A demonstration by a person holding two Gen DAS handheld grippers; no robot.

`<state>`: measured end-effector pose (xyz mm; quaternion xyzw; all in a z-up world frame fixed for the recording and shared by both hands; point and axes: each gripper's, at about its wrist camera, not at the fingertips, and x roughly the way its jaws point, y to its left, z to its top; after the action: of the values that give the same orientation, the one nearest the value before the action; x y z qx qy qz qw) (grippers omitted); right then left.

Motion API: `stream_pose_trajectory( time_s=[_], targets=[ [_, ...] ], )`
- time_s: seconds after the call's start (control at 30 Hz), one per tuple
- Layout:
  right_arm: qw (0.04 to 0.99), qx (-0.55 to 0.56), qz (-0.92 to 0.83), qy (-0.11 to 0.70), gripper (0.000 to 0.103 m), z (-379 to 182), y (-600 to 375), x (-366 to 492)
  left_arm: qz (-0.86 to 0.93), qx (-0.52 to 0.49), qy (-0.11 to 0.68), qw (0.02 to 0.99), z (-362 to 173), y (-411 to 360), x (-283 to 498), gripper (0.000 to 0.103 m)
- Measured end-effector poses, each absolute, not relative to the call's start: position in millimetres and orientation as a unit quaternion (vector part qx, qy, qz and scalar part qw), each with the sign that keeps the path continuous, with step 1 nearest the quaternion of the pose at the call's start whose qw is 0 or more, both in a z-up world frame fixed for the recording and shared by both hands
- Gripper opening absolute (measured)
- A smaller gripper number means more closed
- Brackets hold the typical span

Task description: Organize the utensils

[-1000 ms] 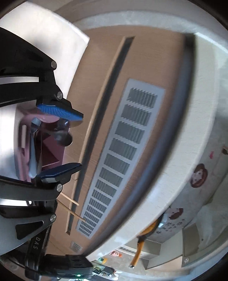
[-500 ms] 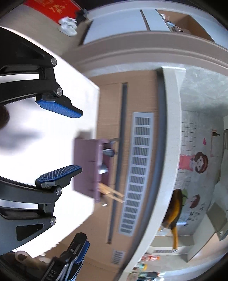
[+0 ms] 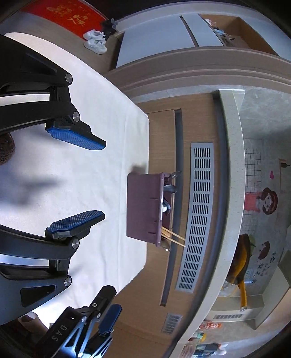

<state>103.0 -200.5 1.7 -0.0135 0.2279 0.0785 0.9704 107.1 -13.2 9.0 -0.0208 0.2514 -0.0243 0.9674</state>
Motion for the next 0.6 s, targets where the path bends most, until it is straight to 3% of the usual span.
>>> stream_pose_trajectory(
  time_s=[0.6],
  targets=[
    [0.970, -0.024, 0.077, 0.230, 0.051, 3.0, -200.3, 103.5, -0.030, -0.029, 0.255, 0.966, 11.3, -12.4, 107.5, 0.057]
  ],
)
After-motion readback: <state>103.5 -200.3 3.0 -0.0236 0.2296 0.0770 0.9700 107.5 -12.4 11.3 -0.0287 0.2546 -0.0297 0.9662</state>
